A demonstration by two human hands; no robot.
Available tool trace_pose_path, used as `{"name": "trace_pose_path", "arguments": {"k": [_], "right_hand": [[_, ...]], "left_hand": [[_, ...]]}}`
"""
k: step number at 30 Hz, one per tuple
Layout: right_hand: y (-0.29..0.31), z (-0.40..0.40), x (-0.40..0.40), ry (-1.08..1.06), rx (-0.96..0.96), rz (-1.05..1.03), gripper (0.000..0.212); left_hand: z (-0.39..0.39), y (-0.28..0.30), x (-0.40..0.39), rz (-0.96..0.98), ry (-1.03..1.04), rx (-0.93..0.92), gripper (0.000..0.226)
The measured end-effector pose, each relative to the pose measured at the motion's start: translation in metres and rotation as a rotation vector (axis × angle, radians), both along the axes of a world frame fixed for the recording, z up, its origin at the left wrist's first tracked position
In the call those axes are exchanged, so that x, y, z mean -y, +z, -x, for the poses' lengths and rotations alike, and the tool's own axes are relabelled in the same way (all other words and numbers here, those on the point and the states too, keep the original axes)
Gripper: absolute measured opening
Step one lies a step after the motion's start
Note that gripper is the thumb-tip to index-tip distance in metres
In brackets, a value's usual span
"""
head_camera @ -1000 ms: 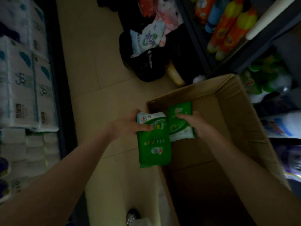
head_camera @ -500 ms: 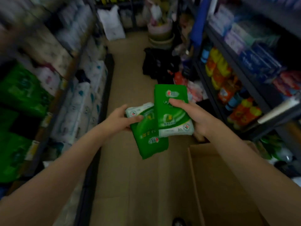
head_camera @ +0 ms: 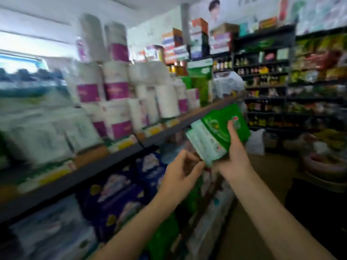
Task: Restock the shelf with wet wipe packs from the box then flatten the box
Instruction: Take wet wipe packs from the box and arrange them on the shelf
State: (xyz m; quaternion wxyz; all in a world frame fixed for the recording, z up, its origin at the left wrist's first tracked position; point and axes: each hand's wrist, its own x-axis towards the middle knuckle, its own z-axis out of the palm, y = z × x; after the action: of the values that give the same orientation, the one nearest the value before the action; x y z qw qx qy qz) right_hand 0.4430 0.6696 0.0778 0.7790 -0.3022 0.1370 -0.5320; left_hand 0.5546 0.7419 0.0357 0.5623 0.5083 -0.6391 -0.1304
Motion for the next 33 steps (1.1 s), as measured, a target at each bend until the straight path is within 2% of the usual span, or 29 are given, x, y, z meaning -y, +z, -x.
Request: {"name": "trace_pose_path", "arguments": {"k": [2,4,6,8,12,14,15,17,19,21,23,25,28,31,33], "right_hand": [[0.031,-0.035,0.002,0.04,-0.066,0.118,0.056],[0.059,-0.072,-0.002,0.055,-0.129,0.28,0.033],[0.082,-0.11,-0.013,0.07,-0.198,0.46,0.017],[0.097,-0.151,-0.02,0.12,-0.239,0.642,0.024],[0.119,-0.216,-0.029,0.225,-0.272,0.901,0.051],[0.13,-0.243,-0.029,0.333,-0.245,0.973,0.069],[0.135,-0.256,-0.03,0.412,-0.226,0.982,0.077],[0.142,-0.283,-0.033,0.553,-0.198,0.995,0.086],[0.148,-0.313,-0.046,0.668,-0.197,1.029,0.082],[0.146,-0.342,-0.065,0.766,-0.217,1.032,0.074],[0.138,-0.369,-0.083,0.819,-0.241,1.024,0.072],[0.127,-0.39,-0.098,0.754,-0.302,1.125,0.07],[0.114,-0.411,-0.108,0.465,-0.502,1.575,0.072],[0.11,-0.42,-0.112,0.222,-0.622,1.9,0.075],[0.112,-0.424,-0.111,-0.041,-0.755,2.07,0.071]], "left_hand": [[-0.051,0.027,-0.018,0.059,0.077,-0.077,0.015],[-0.096,0.054,-0.035,0.143,0.192,-0.234,0.007],[-0.13,0.08,-0.052,0.198,0.297,-0.343,0.012],[-0.155,0.101,-0.067,0.258,0.366,-0.368,0.017],[-0.191,0.127,-0.096,0.329,0.667,-0.176,0.011],[-0.206,0.138,-0.11,0.356,0.859,-0.021,0.008],[-0.21,0.144,-0.118,0.325,0.988,0.13,0.009],[-0.223,0.155,-0.132,0.136,1.293,0.582,0.015],[-0.236,0.162,-0.151,-0.125,1.552,0.964,0.022],[-0.246,0.161,-0.169,-0.345,1.659,1.203,0.018],[-0.248,0.161,-0.181,-0.504,1.682,1.406,0.012],[-0.245,0.16,-0.183,-0.798,1.738,1.505,0.024],[-0.246,0.161,-0.181,-1.028,1.73,1.474,0.042],[-0.246,0.161,-0.18,-1.082,1.713,1.474,0.042],[-0.246,0.161,-0.182,-1.07,1.703,1.47,0.042]]}}
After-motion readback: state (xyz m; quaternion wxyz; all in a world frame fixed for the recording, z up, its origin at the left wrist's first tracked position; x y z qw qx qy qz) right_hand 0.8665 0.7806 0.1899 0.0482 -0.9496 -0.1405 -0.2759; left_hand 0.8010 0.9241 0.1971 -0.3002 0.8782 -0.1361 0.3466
